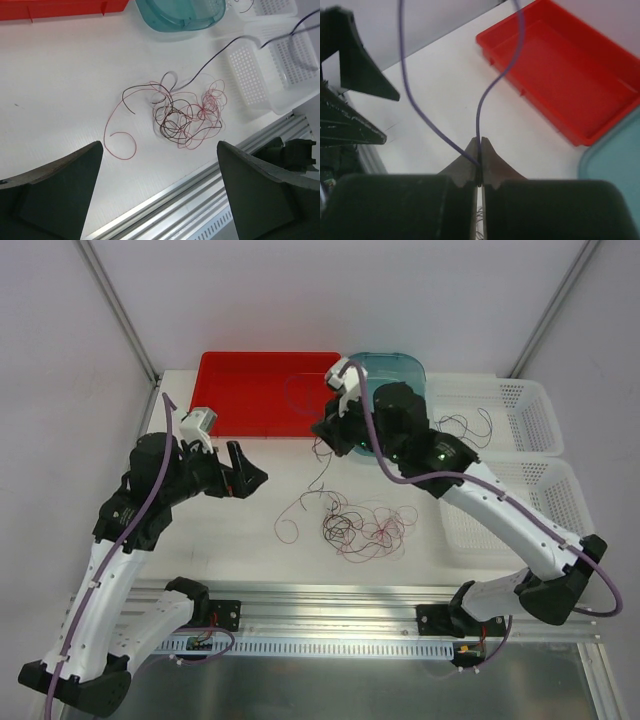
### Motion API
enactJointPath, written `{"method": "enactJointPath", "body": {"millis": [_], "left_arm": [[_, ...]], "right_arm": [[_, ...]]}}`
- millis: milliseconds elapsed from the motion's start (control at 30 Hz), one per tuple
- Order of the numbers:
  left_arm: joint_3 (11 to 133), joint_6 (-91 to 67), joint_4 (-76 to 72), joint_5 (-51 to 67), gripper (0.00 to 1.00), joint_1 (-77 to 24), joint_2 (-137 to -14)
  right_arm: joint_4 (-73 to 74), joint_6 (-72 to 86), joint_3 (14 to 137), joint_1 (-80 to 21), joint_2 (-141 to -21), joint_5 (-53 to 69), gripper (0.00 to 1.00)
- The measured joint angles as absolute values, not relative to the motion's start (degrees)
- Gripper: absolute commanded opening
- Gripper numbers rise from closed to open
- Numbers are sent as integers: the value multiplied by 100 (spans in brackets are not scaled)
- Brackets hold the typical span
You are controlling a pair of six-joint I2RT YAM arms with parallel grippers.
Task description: Untangle the cables
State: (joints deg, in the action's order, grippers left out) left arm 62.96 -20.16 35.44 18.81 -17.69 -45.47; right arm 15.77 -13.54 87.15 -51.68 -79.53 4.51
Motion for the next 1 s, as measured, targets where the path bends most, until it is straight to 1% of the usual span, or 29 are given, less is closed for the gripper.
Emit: {"method": "enactJointPath", "body": {"millis": [100,300,567,833,1000], "left_arm": [[6169,-1872,3518,1828,99,-1769,-4560],[5885,-1559,3374,1619,99,-1769,-4689],[5365,-1232,3006,965,99,-1769,-5275],[4821,-991,2764,489,99,-1767,-5765],[4779,-932,2689,303,99,-1769,-5782]], "right_arm": [[1925,-1577,9225,-4748,-7778,220,1],[2381,-2012,9852,-3776,-7472,-322,1],[2486,-2482,10484,-2296,-7640,-690,1],[2351,-2556,10637,-1087,-8267,-666,1],[1984,-2261,10239,-425,-8571,-473,1]]}}
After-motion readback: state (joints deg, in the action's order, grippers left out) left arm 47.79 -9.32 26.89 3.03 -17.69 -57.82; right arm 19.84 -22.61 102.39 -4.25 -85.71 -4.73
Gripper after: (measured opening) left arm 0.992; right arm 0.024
